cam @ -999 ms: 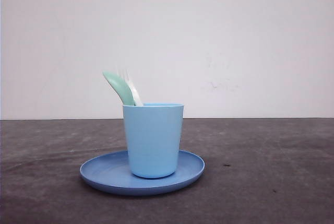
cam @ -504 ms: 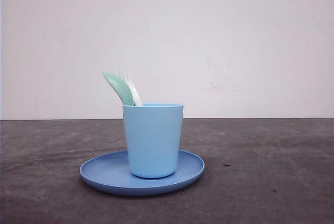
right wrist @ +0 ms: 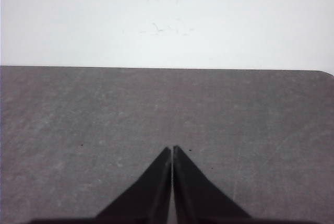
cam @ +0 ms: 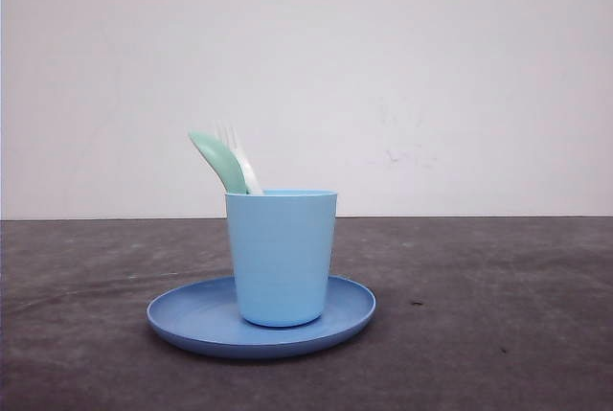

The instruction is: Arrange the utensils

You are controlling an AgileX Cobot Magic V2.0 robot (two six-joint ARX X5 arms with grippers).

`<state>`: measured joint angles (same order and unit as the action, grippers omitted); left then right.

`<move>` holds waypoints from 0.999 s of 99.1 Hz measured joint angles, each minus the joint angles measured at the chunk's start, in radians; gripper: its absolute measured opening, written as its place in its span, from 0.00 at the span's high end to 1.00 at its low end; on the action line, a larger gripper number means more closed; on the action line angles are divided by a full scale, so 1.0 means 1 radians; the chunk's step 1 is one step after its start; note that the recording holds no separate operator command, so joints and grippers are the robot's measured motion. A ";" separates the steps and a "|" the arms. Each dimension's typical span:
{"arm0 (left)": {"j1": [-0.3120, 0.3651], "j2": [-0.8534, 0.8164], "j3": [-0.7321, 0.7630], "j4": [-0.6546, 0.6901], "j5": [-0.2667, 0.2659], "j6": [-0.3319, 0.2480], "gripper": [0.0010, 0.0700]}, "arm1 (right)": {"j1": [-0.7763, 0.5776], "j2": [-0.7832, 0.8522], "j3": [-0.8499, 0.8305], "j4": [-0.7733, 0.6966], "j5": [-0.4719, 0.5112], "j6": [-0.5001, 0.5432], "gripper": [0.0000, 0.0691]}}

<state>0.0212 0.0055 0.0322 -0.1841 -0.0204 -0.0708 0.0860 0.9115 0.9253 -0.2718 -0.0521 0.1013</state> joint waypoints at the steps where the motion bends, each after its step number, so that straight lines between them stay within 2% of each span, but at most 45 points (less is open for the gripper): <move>1: 0.000 0.000 0.000 0.000 0.000 0.000 1.00 | 0.000 0.000 0.000 0.000 0.000 0.000 0.99; 27: 0.000 0.000 0.000 0.000 0.000 0.000 1.00 | -0.008 -0.058 -0.047 0.011 0.024 -0.020 0.99; 51: 0.000 0.000 0.000 0.000 0.000 0.000 1.00 | -0.025 -0.330 -0.380 0.027 0.050 -0.047 0.99; 73: 0.000 0.000 0.000 0.000 0.000 0.000 1.00 | -0.045 -0.647 -0.706 0.019 0.053 -0.040 0.99; 87: 0.000 0.000 0.000 0.000 0.000 0.000 1.00 | -0.044 -0.813 -0.839 0.020 0.052 -0.036 0.99; 99: 0.000 0.000 0.000 0.000 0.000 0.000 1.00 | -0.044 -0.900 -0.885 0.041 0.047 -0.022 1.00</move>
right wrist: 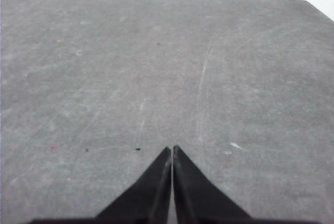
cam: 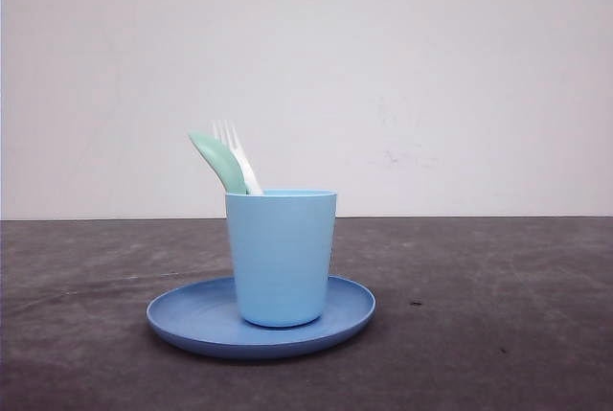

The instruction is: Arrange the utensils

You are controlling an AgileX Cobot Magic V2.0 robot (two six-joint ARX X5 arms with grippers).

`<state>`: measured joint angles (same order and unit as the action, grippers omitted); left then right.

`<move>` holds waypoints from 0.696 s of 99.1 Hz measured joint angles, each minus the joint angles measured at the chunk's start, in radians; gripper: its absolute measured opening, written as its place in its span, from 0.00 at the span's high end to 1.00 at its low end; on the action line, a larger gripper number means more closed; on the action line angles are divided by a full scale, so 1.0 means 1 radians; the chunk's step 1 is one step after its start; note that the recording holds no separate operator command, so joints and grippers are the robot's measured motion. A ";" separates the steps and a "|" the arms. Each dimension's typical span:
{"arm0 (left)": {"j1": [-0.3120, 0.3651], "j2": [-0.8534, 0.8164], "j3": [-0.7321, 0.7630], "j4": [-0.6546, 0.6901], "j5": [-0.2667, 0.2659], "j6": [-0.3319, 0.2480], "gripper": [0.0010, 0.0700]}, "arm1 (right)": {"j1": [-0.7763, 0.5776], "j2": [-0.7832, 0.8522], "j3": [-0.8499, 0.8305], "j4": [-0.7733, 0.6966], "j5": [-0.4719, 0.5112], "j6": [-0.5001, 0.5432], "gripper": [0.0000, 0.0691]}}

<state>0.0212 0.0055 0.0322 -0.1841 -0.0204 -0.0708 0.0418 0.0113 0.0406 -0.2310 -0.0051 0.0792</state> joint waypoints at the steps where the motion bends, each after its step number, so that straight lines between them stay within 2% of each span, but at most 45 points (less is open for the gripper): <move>1: 0.000 0.000 0.000 0.000 0.000 0.000 1.00 | 0.000 -0.003 -0.001 0.005 0.001 0.000 1.00; 10: 0.000 0.000 0.000 0.000 0.000 0.000 1.00 | 0.000 -0.010 -0.013 0.054 -0.015 0.005 1.00; 69: 0.000 0.000 0.000 0.000 0.000 0.000 1.00 | 0.000 -0.007 -0.024 0.062 -0.021 0.004 1.00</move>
